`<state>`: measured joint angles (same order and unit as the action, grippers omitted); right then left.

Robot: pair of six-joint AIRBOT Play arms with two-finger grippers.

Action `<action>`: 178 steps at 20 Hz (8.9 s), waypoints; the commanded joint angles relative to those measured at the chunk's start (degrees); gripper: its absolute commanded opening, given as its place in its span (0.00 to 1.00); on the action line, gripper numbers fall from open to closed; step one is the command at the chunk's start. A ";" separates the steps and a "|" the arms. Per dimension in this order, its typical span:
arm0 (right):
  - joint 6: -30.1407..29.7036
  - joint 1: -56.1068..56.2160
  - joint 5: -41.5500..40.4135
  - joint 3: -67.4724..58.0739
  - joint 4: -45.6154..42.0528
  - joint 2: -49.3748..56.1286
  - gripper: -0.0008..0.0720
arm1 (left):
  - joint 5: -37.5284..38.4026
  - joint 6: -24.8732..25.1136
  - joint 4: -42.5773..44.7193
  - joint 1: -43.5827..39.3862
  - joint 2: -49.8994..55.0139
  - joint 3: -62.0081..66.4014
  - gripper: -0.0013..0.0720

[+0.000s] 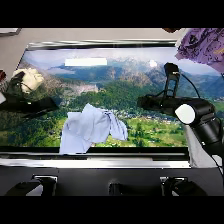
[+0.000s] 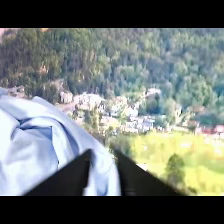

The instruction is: Fold the clothes and pants, and hang the long-sleeved shirts on hangers.

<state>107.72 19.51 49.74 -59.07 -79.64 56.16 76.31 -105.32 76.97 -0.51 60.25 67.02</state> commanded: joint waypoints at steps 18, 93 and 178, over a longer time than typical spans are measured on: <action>-34.03 -13.49 3.45 19.08 51.30 22.25 0.61 | 1.03 0.81 1.09 5.66 -1.44 0.09 1.00; -2.93 -8.76 20.31 -41.40 5.70 37.73 0.05 | -6.62 2.23 1.36 12.92 11.56 3.06 0.04; 11.63 -8.85 9.51 -56.68 3.34 61.31 0.17 | -20.37 5.60 1.53 10.16 37.51 22.77 0.23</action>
<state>119.26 10.79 61.41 -115.68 -79.29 115.02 57.43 -99.46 78.56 10.61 95.20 89.76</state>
